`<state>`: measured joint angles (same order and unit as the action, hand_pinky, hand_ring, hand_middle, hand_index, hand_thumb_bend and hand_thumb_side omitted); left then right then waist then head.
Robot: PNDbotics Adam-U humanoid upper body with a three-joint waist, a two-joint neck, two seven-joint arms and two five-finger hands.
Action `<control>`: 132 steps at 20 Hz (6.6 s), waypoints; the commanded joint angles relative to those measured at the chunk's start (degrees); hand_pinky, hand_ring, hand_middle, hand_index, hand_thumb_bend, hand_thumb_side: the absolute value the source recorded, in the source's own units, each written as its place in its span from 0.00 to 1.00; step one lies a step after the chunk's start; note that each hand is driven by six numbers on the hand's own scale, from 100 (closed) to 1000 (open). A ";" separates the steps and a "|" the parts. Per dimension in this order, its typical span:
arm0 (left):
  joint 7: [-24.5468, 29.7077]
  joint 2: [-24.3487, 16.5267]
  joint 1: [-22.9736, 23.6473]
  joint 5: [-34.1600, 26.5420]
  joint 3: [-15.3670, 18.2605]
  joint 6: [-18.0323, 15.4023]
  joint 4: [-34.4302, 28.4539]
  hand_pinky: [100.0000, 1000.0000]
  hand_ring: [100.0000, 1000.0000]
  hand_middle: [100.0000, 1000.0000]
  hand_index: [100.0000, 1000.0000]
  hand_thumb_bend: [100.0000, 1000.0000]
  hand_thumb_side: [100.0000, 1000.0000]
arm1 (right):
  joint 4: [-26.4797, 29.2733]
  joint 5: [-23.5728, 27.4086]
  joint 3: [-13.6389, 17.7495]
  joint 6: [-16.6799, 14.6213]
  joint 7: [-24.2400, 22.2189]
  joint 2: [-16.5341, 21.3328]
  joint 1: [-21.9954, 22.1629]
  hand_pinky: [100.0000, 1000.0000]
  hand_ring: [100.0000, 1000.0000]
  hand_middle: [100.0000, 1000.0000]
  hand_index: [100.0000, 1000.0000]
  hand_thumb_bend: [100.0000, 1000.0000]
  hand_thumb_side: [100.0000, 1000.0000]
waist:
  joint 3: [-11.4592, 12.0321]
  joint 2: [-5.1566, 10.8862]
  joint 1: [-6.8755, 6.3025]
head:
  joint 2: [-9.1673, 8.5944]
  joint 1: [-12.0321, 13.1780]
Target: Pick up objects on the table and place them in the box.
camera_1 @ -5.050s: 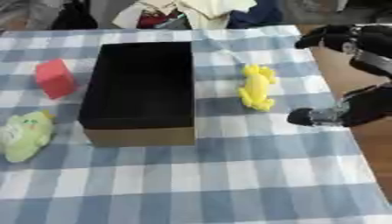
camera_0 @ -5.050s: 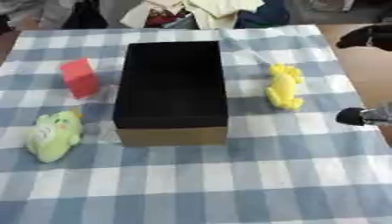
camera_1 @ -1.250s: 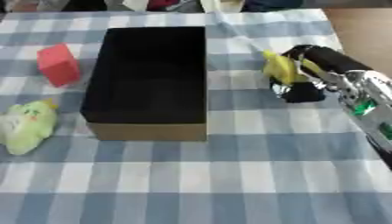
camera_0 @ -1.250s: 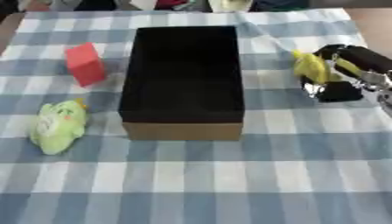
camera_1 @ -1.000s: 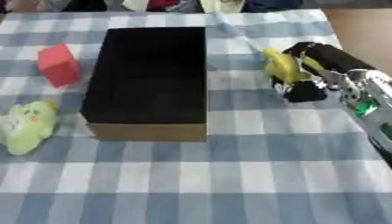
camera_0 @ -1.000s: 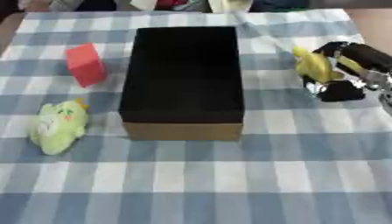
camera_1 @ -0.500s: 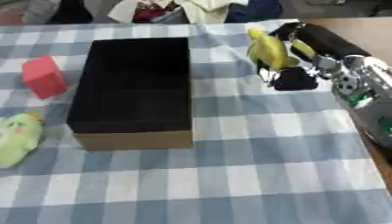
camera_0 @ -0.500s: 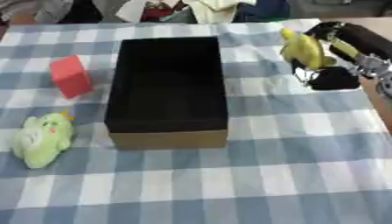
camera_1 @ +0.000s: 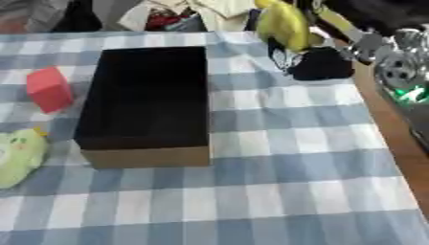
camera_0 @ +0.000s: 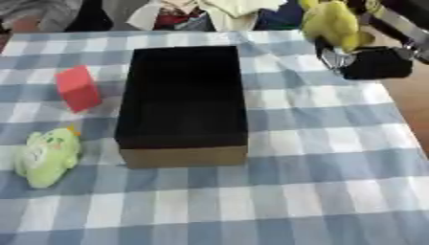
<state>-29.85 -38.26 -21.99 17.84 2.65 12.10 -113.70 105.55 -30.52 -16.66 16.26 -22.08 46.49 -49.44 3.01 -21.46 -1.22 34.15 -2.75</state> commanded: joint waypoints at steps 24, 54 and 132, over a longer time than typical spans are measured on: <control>-0.53 -1.57 -2.37 0.35 -0.34 -1.26 -0.90 0.69 0.91 0.82 0.85 0.06 1.00 | -18.19 -16.33 -4.58 -4.03 -0.55 -28.24 -12.64 0.80 0.82 0.79 0.82 0.00 0.49 | 1.44 2.73 -0.06 | 0.56 0.49; -0.55 -1.40 -2.74 0.43 -0.47 -1.07 -0.90 0.68 0.91 0.82 0.85 0.07 1.00 | -31.73 -35.24 -10.00 -14.03 -7.24 -34.50 -10.99 0.90 0.93 0.90 0.93 0.33 0.57 | 1.59 3.08 -0.04 | 1.26 0.60; 74.14 -23.05 -1.97 16.72 -14.98 17.84 -0.90 0.85 0.93 0.89 0.94 0.42 0.57 | 9.04 32.68 23.88 -15.28 42.92 3.27 24.97 0.91 0.91 0.88 0.87 0.21 0.93 | -2.84 4.01 0.20 | 2.17 6.12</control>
<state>42.19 -59.02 -23.68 35.01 -12.58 27.38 -113.75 113.64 2.49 6.33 0.86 20.64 48.25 -24.15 0.25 -18.53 -0.96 37.13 3.13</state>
